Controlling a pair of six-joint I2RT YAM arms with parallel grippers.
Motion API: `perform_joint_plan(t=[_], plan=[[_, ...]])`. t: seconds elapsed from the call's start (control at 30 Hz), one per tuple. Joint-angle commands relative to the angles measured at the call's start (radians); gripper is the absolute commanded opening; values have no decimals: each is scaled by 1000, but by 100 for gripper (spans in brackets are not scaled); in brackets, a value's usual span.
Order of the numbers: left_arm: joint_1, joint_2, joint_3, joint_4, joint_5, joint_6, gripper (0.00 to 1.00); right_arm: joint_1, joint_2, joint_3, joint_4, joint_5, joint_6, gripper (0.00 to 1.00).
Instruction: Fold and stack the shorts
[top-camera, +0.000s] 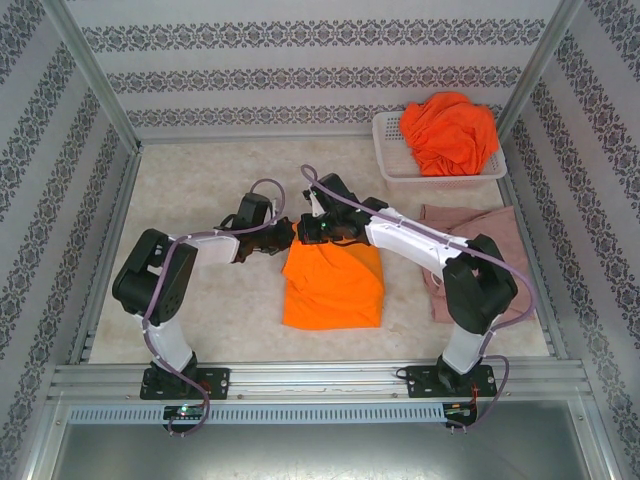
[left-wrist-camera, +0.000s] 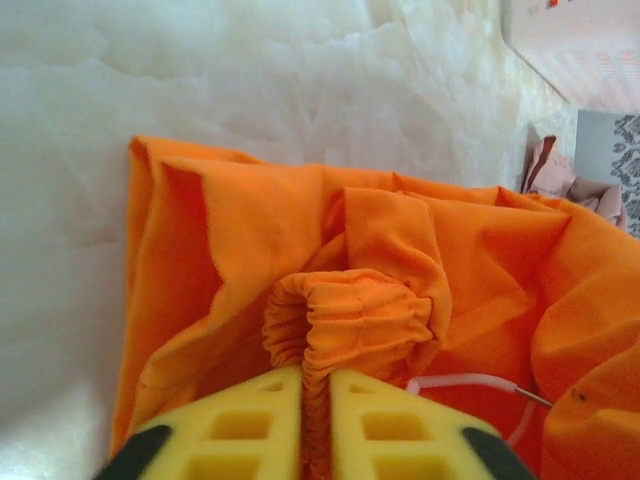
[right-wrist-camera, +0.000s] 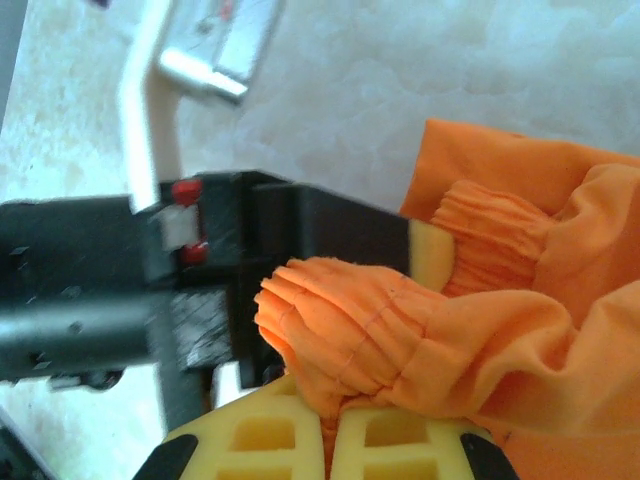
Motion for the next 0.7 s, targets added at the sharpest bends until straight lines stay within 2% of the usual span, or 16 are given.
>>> perform_joint_plan(t=[0.0,0.03,0.17,0.3,0.37,0.43,0.57,0.67], plan=[[46,-64,-63,42,4,4,30,-15,73,-5,60,-28,42,0],[59,-87,-77,39,-3,6,41,-14,97,3,64,-33,48,0],[120,-211,-141,-24,-54,24,61,-15,176,34,69,-52,71,8],[165,-379,-221,-90,-119,43,70,-14,241,61,74,-100,90,25],[167,-480,-240,-130,-134,65,73,-17,265,83,73,-133,98,40],[166,-569,-255,-144,-129,65,75,-23,266,105,63,-153,97,51],[146,-714,-261,-160,-107,43,80,-55,156,106,54,-141,106,62],[81,-758,-255,-137,-134,10,85,-87,16,61,24,-71,81,74]])
